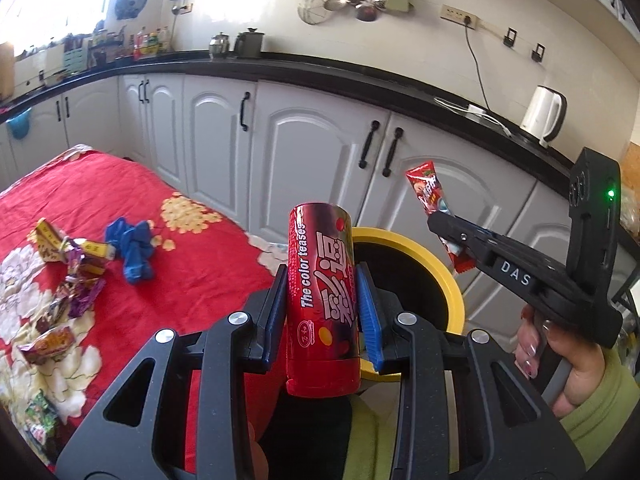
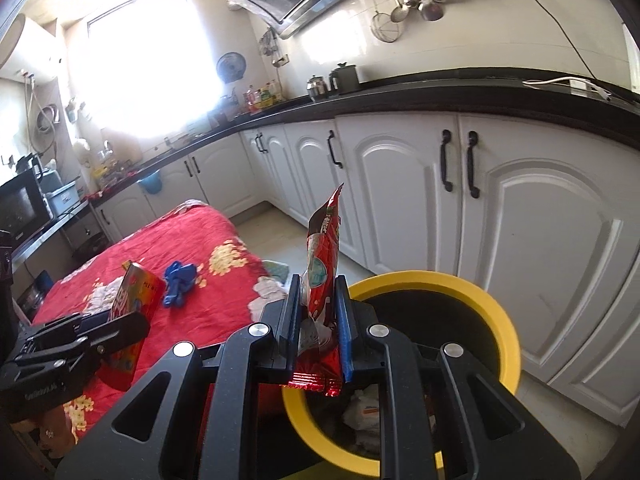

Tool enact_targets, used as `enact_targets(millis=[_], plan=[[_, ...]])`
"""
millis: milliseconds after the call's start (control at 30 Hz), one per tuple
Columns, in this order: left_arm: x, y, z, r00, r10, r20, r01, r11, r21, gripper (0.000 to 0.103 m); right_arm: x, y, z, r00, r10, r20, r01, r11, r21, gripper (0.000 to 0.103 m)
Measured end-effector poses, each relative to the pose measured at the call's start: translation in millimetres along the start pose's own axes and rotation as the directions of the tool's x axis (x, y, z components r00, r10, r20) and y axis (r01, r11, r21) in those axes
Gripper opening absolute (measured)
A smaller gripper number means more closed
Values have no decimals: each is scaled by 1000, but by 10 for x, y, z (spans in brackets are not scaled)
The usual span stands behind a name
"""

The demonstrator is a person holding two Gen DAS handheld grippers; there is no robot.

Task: Collect trash
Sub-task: 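Carry the red tube and red wrapper over the yellow bin with both tools, then open both tools to drop the tube and wrapper into the bin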

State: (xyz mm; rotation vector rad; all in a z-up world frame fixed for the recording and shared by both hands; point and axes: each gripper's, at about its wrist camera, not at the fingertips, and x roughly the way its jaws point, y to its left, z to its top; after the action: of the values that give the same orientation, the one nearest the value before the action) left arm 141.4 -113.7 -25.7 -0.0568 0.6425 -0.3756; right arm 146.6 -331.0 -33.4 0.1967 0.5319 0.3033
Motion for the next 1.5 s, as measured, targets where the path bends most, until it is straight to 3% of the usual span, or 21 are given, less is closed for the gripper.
enact_targets(millis=[900, 1500], plan=[[700, -613, -88, 991, -98, -86, 107, 989, 102, 26, 100, -669, -173, 995, -68, -73, 74, 993, 91, 16], [1283, -699, -318, 969, -111, -219, 140, 983, 121, 26, 383, -1002, -404, 984, -77, -162, 104, 981, 164, 18]])
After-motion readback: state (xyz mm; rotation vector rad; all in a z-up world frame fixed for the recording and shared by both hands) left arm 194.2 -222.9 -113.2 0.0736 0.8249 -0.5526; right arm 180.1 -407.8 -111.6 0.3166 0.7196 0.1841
